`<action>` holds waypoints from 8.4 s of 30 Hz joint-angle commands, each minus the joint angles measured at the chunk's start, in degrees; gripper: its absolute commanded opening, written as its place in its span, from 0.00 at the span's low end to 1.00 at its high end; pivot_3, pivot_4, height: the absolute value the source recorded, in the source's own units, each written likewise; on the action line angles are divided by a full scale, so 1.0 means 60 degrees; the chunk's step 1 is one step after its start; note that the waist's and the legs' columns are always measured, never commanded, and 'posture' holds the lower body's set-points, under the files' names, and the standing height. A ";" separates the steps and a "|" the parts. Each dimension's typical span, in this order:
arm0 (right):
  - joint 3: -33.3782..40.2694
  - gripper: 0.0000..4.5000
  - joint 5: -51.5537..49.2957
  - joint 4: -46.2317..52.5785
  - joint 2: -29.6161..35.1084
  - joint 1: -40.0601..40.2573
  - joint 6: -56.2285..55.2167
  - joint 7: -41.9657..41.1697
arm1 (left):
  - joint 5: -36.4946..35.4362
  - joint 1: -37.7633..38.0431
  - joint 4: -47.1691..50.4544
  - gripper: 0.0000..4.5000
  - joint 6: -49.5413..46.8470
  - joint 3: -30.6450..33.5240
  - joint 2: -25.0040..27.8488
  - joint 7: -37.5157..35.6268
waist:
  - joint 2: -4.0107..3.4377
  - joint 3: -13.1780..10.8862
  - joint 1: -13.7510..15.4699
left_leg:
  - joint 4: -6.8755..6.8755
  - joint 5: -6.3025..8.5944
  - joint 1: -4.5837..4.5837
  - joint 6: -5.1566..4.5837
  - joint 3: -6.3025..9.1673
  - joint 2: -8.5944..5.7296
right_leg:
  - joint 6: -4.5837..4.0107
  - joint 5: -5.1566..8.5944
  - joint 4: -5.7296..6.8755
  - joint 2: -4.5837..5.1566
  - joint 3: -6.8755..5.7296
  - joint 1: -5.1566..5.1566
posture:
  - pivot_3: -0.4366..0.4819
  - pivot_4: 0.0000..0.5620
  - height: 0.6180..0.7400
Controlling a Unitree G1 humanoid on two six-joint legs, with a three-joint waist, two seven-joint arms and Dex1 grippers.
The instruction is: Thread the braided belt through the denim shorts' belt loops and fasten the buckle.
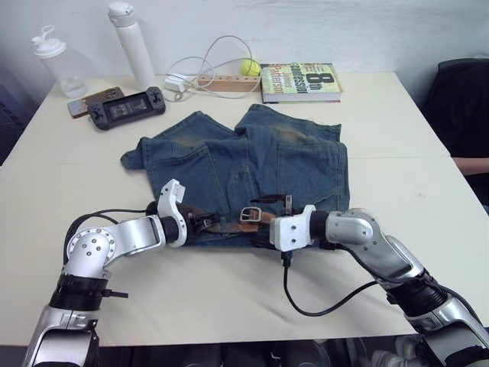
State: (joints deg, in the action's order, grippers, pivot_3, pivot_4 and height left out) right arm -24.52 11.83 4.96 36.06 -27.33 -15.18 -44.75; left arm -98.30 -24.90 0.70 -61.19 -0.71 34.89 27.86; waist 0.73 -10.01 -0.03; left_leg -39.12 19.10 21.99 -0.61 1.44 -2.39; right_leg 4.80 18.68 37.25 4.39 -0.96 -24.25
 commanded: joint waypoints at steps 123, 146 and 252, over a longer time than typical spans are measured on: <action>0.2256 0.00 -0.1461 -0.1456 0.2244 -0.2737 -0.0363 -0.2743 | 1.1368 -0.2799 0.3692 1.00 0.1068 -0.2493 0.0542 -0.9218 | -0.0028 -0.0063 -0.0003 | 0.0080 -0.0007 -0.0101 0.0015 0.0040 0.0010 | -0.0020 0.0011 -0.0050 -0.0023 -0.0010 0.0103 | 0.48 0.27 0.96; 0.2582 0.00 -0.2054 -0.0046 0.1827 -0.2299 0.2366 -0.2816 | 1.3843 -0.3124 0.2345 0.01 0.1582 -0.2858 -0.2048 -0.8665 | -0.0027 -0.0063 0.0005 | 0.0029 -0.0004 -0.0085 0.0008 0.0043 0.0010 | -0.0017 0.0009 -0.0035 -0.0027 -0.0014 0.0101 | 0.48 0.27 0.96; 0.1320 0.01 -0.2457 0.3006 -0.1545 0.1432 0.6862 0.1065 | 1.5128 -0.2214 -0.0283 0.00 0.3781 -0.2446 -0.2868 -1.0393 | -0.0028 -0.0061 -0.0001 | 0.0021 0.0003 -0.0086 0.0001 0.0055 -0.0010 | -0.0016 0.0009 0.0052 -0.0031 0.0011 0.0076 | 0.48 0.27 0.96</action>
State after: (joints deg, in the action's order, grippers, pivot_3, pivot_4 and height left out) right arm -15.14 -1.88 21.72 26.78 -17.92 28.55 -35.99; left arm -8.19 -37.11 -0.59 -40.29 -14.24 18.82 -34.60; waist 0.57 -10.37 -0.03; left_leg -38.99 19.12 21.47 -0.60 1.77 -2.45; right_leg 4.71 18.73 37.56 4.20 -0.90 -23.79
